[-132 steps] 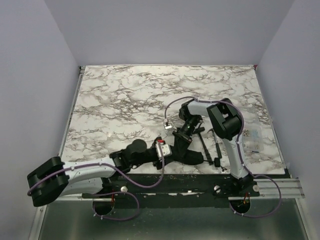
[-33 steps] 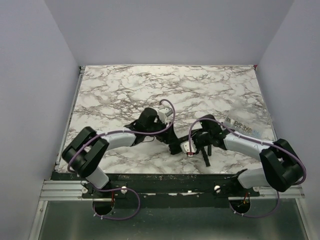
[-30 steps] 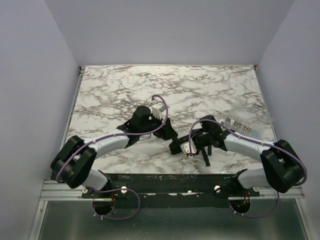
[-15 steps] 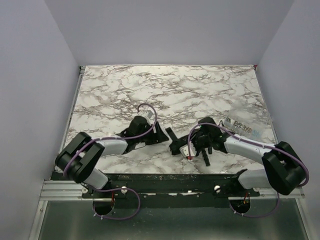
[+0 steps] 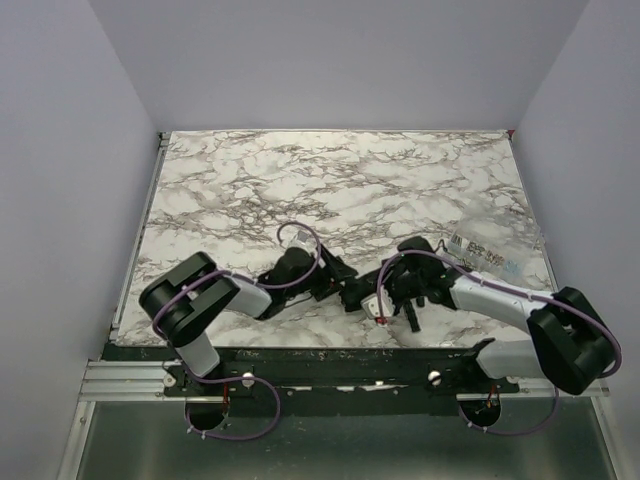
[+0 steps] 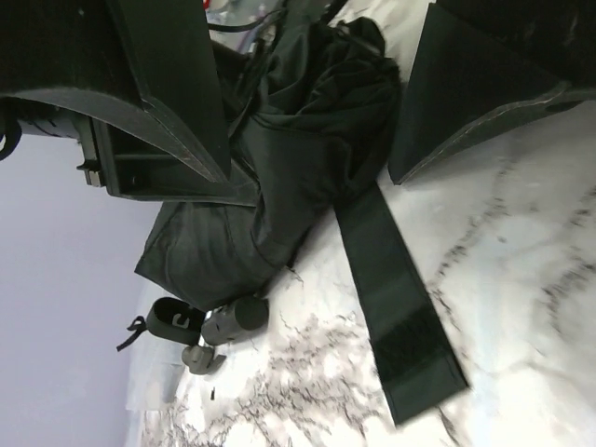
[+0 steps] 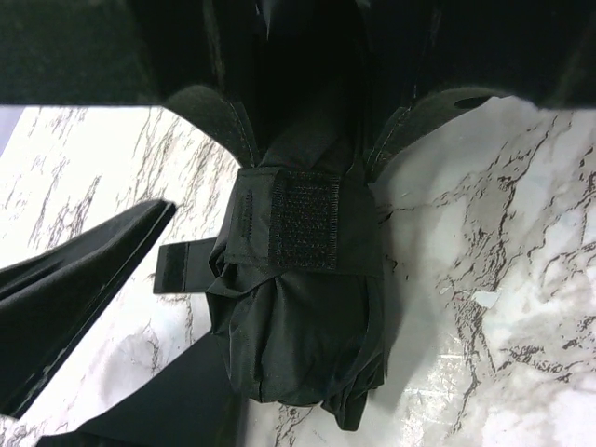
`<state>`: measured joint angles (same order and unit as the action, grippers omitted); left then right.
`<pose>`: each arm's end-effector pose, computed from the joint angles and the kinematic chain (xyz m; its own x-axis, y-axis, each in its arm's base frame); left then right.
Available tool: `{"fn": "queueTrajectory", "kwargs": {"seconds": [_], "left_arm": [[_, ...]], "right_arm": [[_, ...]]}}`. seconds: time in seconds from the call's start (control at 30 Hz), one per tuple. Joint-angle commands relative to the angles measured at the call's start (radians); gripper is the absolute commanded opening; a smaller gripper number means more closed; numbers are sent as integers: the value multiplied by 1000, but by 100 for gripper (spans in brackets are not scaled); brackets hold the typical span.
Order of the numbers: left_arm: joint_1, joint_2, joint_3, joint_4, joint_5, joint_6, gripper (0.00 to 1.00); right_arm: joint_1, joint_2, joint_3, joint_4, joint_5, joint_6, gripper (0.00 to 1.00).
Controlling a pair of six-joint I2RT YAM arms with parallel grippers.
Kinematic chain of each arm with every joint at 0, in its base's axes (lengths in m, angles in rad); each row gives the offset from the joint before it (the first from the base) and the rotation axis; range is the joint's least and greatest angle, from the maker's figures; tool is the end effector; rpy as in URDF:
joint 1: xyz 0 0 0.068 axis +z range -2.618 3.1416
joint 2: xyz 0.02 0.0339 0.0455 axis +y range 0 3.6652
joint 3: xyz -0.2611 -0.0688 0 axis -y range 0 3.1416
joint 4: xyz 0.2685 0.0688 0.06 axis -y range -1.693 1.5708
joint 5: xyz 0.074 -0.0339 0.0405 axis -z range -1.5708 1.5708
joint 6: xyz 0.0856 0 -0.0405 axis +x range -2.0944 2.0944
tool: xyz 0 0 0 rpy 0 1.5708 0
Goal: Put away the umbrella
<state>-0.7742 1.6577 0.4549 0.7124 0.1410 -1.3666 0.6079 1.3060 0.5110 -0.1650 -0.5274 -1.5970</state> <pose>0.2313 -0.2430 0.0699 -0.8329 -0.5415 -0.1141 -0.1714 0.4484 -0.8772 0.1949 0.1881 0.0946 0.7478 -0.5320 -0.3971 -0.6531 -0.4820 -0.5841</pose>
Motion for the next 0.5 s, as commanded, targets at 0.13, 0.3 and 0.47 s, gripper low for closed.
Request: {"fn": "queueTrajectory", "kwargs": {"seconds": [0.13, 0.3, 0.47], "left_arm": [[-109, 163, 4, -171, -219, -183, 72], [-114, 204, 7, -49, -260, -114, 69], [-78, 220, -41, 232, -242, 15, 60]], "right_arm": [[6, 24, -66, -227, 89, -9, 15], [6, 27, -60, -234, 78, 5, 15], [6, 44, -35, -257, 57, 28, 15]]}}
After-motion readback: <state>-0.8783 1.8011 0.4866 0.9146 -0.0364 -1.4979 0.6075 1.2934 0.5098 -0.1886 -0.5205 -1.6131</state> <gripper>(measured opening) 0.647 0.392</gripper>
